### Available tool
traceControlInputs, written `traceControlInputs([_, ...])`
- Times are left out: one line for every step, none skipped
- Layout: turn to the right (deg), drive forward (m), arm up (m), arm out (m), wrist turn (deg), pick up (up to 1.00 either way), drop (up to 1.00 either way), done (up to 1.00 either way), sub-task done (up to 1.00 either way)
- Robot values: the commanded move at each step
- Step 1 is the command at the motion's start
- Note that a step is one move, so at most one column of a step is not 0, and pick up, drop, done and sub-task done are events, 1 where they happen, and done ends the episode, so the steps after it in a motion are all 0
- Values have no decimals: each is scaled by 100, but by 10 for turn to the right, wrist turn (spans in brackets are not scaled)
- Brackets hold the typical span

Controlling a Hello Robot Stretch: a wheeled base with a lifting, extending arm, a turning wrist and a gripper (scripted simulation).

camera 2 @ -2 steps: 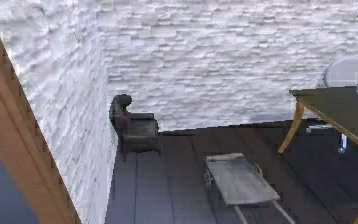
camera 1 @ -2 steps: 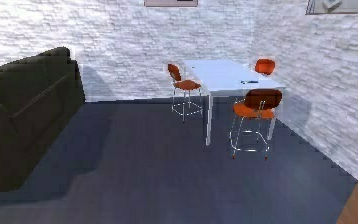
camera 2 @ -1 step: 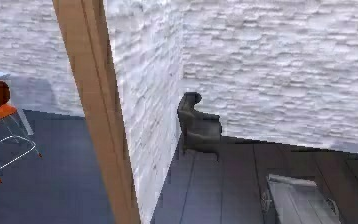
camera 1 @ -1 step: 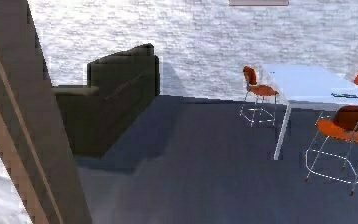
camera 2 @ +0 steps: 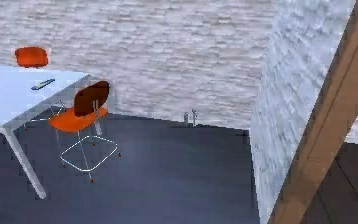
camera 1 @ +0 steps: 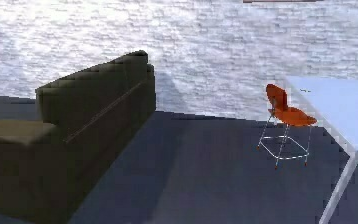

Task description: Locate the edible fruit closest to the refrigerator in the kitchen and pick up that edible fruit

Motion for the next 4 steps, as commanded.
traceControlInputs([-450, 0, 0, 0, 0, 0, 0, 0, 0])
traceControlInputs([-300, 0, 0, 0, 0, 0, 0, 0, 0])
traceControlInputs([0, 40, 0, 0, 0, 0, 0, 0, 0])
traceControlInputs([0, 100, 0, 0, 0, 0, 0, 0, 0])
